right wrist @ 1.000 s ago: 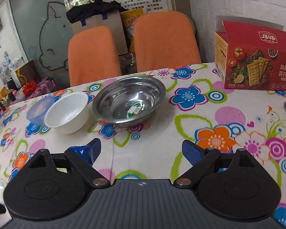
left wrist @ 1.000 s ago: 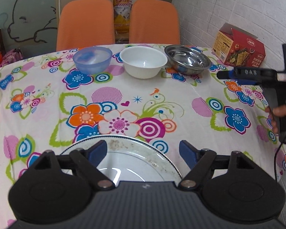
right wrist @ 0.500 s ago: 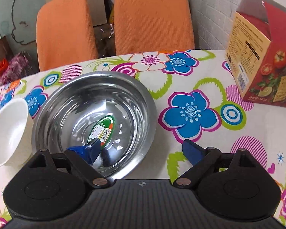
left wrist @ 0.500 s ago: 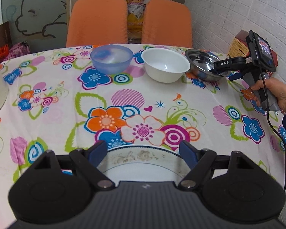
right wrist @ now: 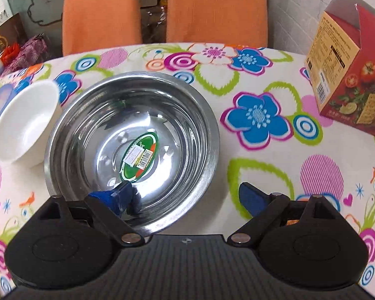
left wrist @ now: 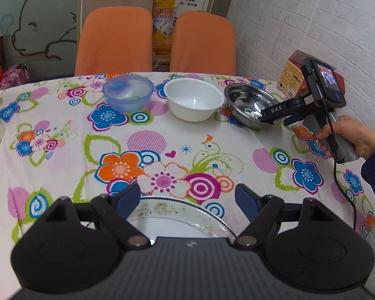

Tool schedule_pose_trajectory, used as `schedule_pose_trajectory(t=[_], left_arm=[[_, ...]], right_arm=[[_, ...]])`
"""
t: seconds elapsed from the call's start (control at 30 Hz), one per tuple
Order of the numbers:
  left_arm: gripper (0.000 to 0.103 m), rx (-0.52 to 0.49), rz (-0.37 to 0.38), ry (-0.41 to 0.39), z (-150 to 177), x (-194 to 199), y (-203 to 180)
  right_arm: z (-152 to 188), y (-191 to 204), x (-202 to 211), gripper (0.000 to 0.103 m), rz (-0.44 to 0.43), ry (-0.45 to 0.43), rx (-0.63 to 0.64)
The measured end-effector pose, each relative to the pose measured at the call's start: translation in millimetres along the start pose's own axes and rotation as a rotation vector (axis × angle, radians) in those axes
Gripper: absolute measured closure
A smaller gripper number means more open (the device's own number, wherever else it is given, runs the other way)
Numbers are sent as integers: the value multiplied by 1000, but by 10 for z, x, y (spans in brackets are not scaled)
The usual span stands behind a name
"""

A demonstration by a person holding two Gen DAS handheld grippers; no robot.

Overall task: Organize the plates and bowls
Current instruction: 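Open the left tool while the right tool moves to the steel bowl, then move the left tool to the steel bowl rim beside the right tool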

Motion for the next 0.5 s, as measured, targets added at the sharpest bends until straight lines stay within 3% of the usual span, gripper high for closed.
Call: schedule_pose_trajectory(t=[0.2, 0.37, 0.5], left_arm=[[24, -16, 15, -15, -6, 94, -130], [24, -16, 28, -4, 33, 118, -202], [24, -2, 39, 15, -10, 56, -178]], right_arm=[[341, -6, 203, 24, -40, 10, 37], [321, -131, 572, 24, -69, -150, -50], [387, -199, 748, 24, -117, -212, -86]])
Point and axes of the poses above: each gripper's, at about its wrist camera, not at the fingertips, and x roughly against the way its jaws point, y to its left, z to its underside, the point moved 8 cm from there along -x, roughly the way its jaws point, and after that the axes turned 14 degrees about -x, right-handed, at the moved point
